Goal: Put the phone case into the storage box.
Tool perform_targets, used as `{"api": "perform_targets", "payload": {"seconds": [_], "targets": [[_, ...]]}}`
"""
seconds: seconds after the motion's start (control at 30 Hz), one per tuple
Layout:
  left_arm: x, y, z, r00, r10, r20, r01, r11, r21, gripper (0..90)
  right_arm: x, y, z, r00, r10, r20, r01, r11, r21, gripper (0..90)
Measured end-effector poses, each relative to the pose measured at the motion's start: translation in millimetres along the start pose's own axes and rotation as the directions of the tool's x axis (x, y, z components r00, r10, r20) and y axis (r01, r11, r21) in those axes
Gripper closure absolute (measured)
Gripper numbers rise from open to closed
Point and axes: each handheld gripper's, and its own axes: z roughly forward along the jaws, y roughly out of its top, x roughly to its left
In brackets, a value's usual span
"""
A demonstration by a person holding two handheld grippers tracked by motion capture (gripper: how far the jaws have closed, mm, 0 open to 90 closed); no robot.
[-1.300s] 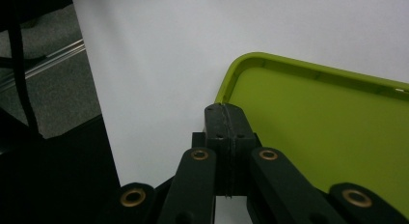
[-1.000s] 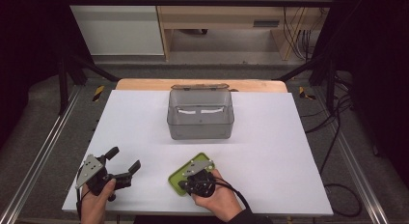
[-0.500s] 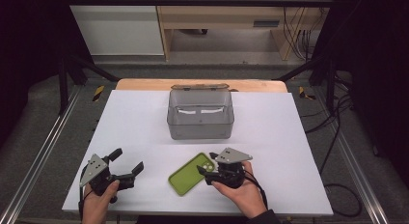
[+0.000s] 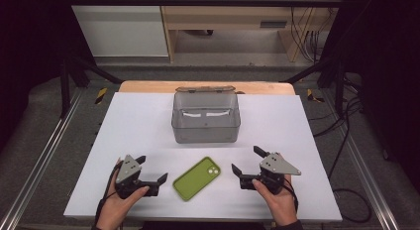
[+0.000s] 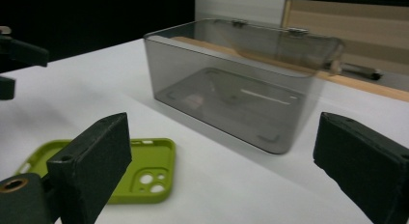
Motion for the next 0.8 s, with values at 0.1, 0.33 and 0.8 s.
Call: {"api": "perform_targets", "payload": {"seconds": [0.1, 0.33, 0.8], "targets": [[-6.7, 2.6, 6.9, 0.9998, 0.017, 0.007, -0.018, 0.999, 0.042, 2.3, -5.2, -6.2, -5.5, 0.9998, 0.012, 0.018, -0.012, 1.0, 0.003, 6.6], [-26.4, 12.2, 31.5, 0.9945, 0.044, 0.095, -0.065, 0.9723, 0.225, 2.7, -11.7, -11.9, -8.7, 0.9991, 0.024, 0.035, -0.025, 1.0, 0.015, 6.7], [-29.6, 19.1, 47.3, 0.983, 0.117, 0.141, -0.159, 0.9269, 0.34, 6.3, -11.8, -13.1, -7.9, 0.9994, 0.012, 0.032, -0.013, 1.0, 0.019, 6.9]]}}
